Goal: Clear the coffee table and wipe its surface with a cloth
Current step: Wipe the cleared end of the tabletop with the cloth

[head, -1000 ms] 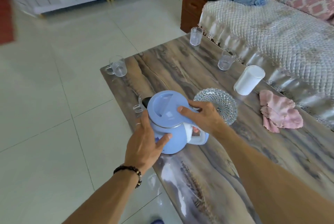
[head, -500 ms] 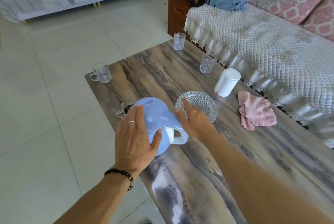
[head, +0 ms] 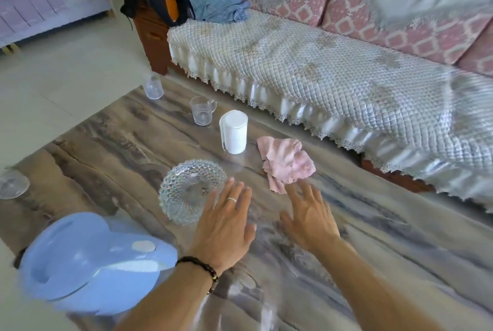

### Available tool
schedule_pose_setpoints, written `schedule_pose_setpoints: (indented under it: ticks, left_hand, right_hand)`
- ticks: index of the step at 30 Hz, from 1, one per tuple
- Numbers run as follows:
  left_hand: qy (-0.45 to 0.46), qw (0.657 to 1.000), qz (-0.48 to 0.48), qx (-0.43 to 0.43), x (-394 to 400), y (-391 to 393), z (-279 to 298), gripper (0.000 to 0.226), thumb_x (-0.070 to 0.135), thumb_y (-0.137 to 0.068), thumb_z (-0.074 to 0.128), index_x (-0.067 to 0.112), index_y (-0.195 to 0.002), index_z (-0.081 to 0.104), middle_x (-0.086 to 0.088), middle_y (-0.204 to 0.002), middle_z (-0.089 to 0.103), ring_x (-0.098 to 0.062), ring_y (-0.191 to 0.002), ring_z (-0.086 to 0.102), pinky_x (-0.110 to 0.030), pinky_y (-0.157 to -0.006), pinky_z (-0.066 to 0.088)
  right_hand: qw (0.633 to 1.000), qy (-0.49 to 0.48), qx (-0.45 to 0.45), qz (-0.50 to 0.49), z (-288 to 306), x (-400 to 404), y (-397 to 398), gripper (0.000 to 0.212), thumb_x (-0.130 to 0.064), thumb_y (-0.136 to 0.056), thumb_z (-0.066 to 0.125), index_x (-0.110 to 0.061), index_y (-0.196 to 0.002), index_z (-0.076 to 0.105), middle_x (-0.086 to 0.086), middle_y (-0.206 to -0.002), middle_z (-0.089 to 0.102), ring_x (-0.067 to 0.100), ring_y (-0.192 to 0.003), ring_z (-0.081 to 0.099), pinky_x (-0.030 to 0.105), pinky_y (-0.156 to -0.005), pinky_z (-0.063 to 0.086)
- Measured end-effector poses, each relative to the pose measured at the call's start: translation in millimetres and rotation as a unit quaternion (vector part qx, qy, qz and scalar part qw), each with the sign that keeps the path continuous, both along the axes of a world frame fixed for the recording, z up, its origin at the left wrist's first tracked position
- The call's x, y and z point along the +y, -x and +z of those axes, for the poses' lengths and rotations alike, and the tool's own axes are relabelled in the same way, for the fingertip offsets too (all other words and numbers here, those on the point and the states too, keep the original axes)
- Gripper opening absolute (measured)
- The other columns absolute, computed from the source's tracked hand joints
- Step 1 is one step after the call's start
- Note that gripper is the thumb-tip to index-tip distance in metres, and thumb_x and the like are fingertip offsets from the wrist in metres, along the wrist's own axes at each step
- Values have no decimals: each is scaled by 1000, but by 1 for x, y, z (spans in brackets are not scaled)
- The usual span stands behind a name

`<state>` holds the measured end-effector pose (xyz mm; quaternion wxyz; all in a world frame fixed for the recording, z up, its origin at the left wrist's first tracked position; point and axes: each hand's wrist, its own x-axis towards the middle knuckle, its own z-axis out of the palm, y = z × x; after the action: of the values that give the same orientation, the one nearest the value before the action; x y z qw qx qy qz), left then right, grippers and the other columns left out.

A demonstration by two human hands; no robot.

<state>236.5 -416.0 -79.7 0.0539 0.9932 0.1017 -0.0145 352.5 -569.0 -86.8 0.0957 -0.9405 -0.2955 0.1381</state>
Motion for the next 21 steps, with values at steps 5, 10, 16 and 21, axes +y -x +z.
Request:
schedule_pose_setpoints:
  ticks: [5, 10, 16, 21]
  left_hand:
    - [39, 997, -39, 58, 14, -88, -55, 86, 47, -87, 58, 13, -150, 10, -6, -158, 13, -24, -147, 0, -40, -119, 11]
    - [72, 993, -28, 92, 47, -177, -99, 103, 46, -74, 75, 12, -148, 13, -8, -157, 15, -27, -146, 6, -37, -118, 14]
    - [115, 973, -46, 195, 75, -217, -144, 128, 58, -62, 77, 18, -151, -6, -8, -159, -11, -37, -143, -19, -53, -117, 8]
    - [97, 963, -43, 247, 72, -227, -147, 127, 54, -69, 76, 11, -150, -12, -15, -155, -24, -41, -139, -27, -58, -115, 0]
  right_hand:
    - [998, -20, 25, -54, -55, -6, -55, 61, -41, -96, 49, -31, -151, 25, 7, -159, 20, 28, -145, 21, 43, -113, 32]
    - [995, -67, 16, -74, -89, 37, -114, 57, -41, -100, 44, -34, -153, 26, 8, -163, 12, 28, -150, 8, 44, -119, 20]
    - [997, -8, 12, -73, -133, 107, -195, 51, -48, -99, 36, -40, -148, 24, 2, -164, 0, 37, -149, -7, 58, -118, 2]
    - [998, 33, 4, -47, -154, 105, -197, 64, -65, -93, 25, -39, -151, 17, 2, -164, -2, 41, -148, -8, 66, -116, 2]
